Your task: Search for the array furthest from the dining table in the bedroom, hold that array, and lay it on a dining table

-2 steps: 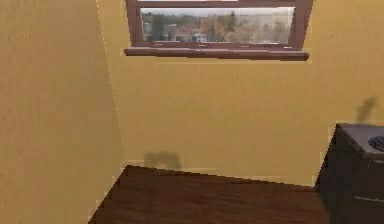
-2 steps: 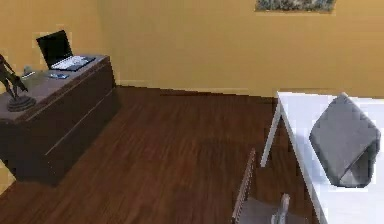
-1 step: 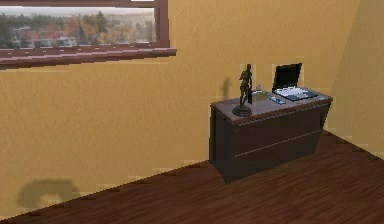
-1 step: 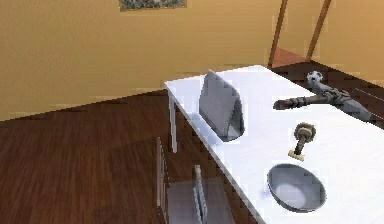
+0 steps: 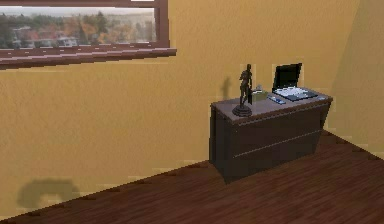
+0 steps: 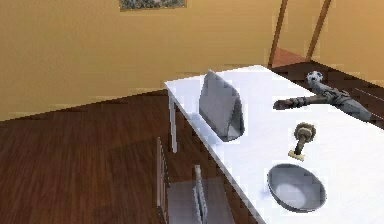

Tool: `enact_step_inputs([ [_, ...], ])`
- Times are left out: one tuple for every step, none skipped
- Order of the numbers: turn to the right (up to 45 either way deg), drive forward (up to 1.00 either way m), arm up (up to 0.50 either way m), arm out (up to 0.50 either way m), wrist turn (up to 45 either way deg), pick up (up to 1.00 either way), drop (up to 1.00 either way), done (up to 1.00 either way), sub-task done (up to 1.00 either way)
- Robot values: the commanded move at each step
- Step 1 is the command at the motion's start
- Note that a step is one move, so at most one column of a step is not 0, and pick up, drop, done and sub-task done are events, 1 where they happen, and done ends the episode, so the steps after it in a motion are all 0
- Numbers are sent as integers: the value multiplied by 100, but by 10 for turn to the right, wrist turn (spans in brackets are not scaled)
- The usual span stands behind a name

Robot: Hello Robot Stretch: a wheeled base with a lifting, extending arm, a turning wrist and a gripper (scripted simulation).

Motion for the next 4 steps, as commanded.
enact_step_inputs([
  [0, 0, 0, 20, 0, 0, 0, 0, 0],
  [0, 0, 0, 0, 450, 0, 0, 0, 0],
  [0, 0, 0, 0, 450, 0, 0, 0, 0],
  [0, 0, 0, 0, 450, 0, 0, 0, 0],
])
